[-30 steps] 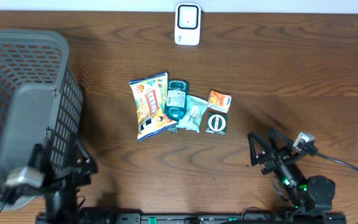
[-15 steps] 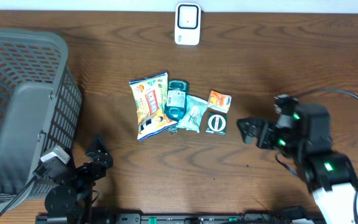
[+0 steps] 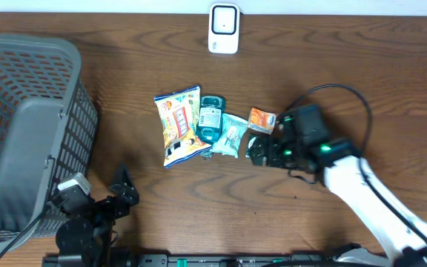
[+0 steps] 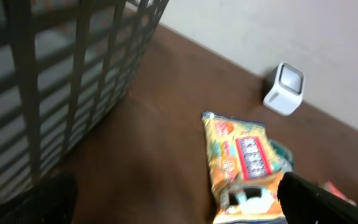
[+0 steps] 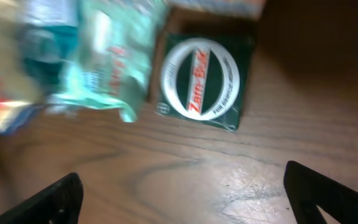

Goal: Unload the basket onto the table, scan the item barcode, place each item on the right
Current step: 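Move the right gripper over the green tub on the table, then lower the right gripper and grasp the green tub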

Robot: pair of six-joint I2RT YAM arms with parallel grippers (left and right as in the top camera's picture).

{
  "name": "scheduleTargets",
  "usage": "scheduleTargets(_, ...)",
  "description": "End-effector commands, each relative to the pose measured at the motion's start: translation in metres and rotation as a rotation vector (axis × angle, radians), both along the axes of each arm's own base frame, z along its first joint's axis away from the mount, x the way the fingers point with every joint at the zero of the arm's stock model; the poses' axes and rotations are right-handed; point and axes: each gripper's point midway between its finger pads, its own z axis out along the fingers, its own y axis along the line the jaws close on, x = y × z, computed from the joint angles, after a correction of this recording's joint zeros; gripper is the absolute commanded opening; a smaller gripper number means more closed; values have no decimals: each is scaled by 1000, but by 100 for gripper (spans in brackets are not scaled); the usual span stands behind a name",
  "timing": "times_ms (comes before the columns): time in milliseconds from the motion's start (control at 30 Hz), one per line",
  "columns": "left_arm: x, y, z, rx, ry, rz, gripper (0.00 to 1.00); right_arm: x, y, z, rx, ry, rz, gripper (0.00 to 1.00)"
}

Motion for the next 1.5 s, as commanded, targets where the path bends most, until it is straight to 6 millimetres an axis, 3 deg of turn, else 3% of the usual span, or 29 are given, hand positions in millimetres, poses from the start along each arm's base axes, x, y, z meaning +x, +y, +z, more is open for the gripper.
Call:
scheduleTargets(0, -3, -1, -2, 16, 17, -14, 98, 18, -1, -5, -136, -38, -126, 95)
scheduleTargets(267, -12, -2, -24, 13, 114, -15, 98, 44, -1, -38, -329, -4, -228, 93)
scheduleTargets(467, -22, -2, -42, 10, 200, -15, 98, 38, 1, -64, -357, 71, -177, 87)
scheduleTargets(667, -35, -2, -62, 7, 294, -17, 98, 33, 5, -67, -383, 69, -44, 85)
scheduleTargets(733, -39, -2, -67, 6, 322, -16, 98, 32, 4, -67, -403, 63, 23, 80)
scheduleTargets(833, -42, -2, -71, 5, 340, -17, 98, 26, -3, -69, -457, 64, 190, 59)
scheduleTargets(900, -42, -2, -71, 5, 340, -17, 98, 19, -7, -69, -488, 79, 276, 56)
scheduleTargets(1000, -42, -2, -71, 5, 340, -17, 98, 13, -14, -69, -524, 101, 333, 73)
scheduleTargets(1100, -42, -2, -71, 5, 340, -17, 98, 16, -21, -60, -572, 105, 325, 73)
scheduleTargets(1200, -42, -2, -71, 5, 340, -17, 98, 23, -29, -39, -630, 104, 298, 88)
scheduleTargets(1267, -42, -2, -71, 5, 340, -17, 98, 27, -28, -21, -634, 102, 275, 91)
scheduleTargets(1300, -42, -2, -71, 6, 340, -17, 98, 30, -26, -12, -629, 97, 262, 97)
scheduleTargets(1367, -42, -2, -71, 5, 340, -17, 98, 36, -21, 4, -592, 87, 151, 99)
scheduleTargets(1467, -42, -2, -71, 5, 340, -17, 98, 35, -6, 13, -458, 140, -84, 99)
